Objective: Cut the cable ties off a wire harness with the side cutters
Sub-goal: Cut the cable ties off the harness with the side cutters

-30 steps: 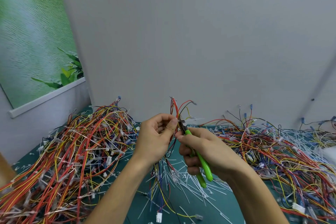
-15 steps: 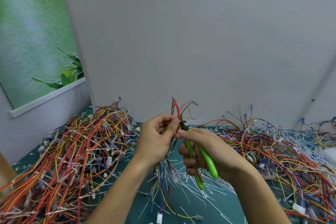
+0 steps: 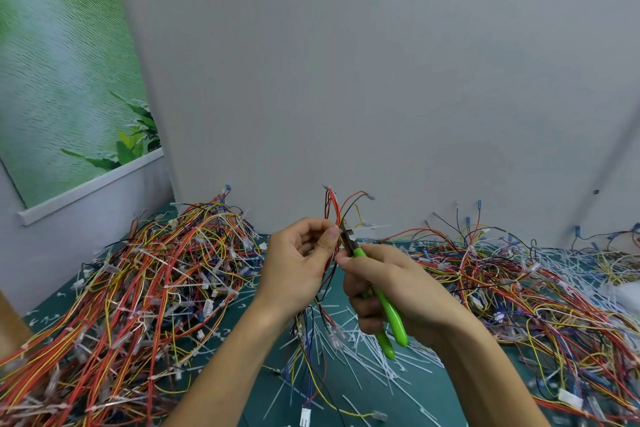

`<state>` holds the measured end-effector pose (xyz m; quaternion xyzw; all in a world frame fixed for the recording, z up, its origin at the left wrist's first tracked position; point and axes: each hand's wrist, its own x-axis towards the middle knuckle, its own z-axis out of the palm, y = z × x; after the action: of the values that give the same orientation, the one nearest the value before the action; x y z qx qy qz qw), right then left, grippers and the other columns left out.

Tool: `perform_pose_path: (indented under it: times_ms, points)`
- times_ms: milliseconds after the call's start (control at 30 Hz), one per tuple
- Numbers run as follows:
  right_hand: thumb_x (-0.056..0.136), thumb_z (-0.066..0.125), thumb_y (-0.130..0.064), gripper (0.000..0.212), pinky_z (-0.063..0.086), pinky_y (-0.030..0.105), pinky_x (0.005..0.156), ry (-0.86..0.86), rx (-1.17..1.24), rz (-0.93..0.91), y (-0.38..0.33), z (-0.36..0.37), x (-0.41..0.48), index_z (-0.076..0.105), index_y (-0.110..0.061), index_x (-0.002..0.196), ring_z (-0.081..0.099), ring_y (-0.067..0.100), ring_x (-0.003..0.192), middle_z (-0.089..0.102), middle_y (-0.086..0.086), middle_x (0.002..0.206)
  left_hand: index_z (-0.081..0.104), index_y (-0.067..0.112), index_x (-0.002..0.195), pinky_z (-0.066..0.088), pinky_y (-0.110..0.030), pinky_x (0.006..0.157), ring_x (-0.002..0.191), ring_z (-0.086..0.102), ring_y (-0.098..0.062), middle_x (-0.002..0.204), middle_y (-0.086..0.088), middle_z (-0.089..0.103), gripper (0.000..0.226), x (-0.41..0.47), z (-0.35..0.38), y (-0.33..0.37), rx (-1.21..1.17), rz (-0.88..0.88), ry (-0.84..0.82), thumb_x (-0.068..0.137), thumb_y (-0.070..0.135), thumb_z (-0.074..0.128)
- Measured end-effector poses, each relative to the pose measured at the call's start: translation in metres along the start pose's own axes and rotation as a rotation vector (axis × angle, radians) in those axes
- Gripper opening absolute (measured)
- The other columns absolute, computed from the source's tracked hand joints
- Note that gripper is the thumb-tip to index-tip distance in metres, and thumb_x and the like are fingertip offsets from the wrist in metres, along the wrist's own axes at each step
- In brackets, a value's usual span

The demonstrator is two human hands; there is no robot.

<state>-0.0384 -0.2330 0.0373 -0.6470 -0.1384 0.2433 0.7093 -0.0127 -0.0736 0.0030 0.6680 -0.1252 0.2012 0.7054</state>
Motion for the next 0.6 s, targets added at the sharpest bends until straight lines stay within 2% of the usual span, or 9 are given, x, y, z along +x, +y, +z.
perform_pose_path:
  times_ms: [100, 167, 267, 367, 500, 600]
  points:
    - [0.095, 0.069, -0.034, 0.032, 0.045, 0.030, 0.049, -0.043, 0.031, -0.013, 0.0000, -0.0015, 0.0006, 0.050, -0.011, 0.105, 0.043, 0.018, 0.049, 0.050, 0.004, 0.067, 0.075, 0.032, 0.086, 0.053, -0.015, 0.069, 0.079, 0.072, -0.004, 0.084, 0.008, 0.076, 0.004, -0.0011, 0.0002, 0.0017, -0.016, -0.010, -0.007, 0.085, 0.034, 0.072]
    - [0.090, 0.070, -0.037, 0.037, 0.048, 0.033, 0.051, -0.057, 0.035, -0.018, -0.0001, -0.0033, 0.0006, 0.052, -0.010, 0.108, 0.046, 0.020, 0.050, 0.052, 0.004, 0.068, 0.075, 0.031, 0.086, 0.054, -0.016, 0.069, 0.079, 0.072, -0.006, 0.085, 0.007, 0.076, 0.008, -0.0019, 0.0006, 0.0023, -0.016, -0.018, -0.007, 0.083, 0.037, 0.071]
    - [0.096, 0.066, -0.028, 0.021, 0.046, 0.031, 0.051, -0.060, 0.021, -0.026, 0.0018, -0.0043, 0.0006, 0.052, -0.012, 0.098, 0.044, 0.018, 0.051, 0.048, 0.004, 0.069, 0.074, 0.028, 0.088, 0.054, -0.017, 0.069, 0.078, 0.071, -0.007, 0.083, 0.007, 0.076, 0.002, -0.0013, 0.0009, 0.0013, 0.004, -0.022, -0.006, 0.089, 0.028, 0.072]
    - [0.103, 0.054, -0.014, 0.005, 0.037, 0.023, 0.045, -0.033, 0.004, -0.015, 0.0035, -0.0028, 0.0013, 0.050, -0.014, 0.101, 0.033, 0.014, 0.050, 0.039, 0.000, 0.067, 0.072, 0.025, 0.089, 0.053, -0.017, 0.067, 0.075, 0.070, -0.006, 0.081, 0.006, 0.076, 0.004, -0.0005, 0.0000, 0.0011, 0.020, -0.028, -0.004, 0.092, 0.022, 0.071]
    - [0.105, 0.048, -0.010, 0.007, 0.028, 0.020, 0.044, -0.017, -0.032, -0.007, 0.0004, -0.0026, -0.0002, 0.048, -0.015, 0.101, 0.025, 0.014, 0.052, 0.035, 0.000, 0.066, 0.073, 0.026, 0.089, 0.050, -0.014, 0.063, 0.070, 0.067, -0.002, 0.079, 0.008, 0.075, 0.005, -0.0013, 0.0003, 0.0017, 0.027, -0.033, -0.011, 0.092, 0.023, 0.070]
    - [0.105, 0.051, -0.012, 0.004, 0.029, 0.021, 0.043, -0.018, -0.016, 0.007, -0.0016, -0.0020, -0.0013, 0.048, -0.014, 0.102, 0.026, 0.014, 0.050, 0.037, 0.000, 0.065, 0.074, 0.029, 0.088, 0.052, -0.015, 0.064, 0.073, 0.069, -0.005, 0.080, 0.006, 0.076, 0.008, -0.0015, 0.0005, 0.0016, 0.020, -0.035, -0.008, 0.092, 0.024, 0.071]
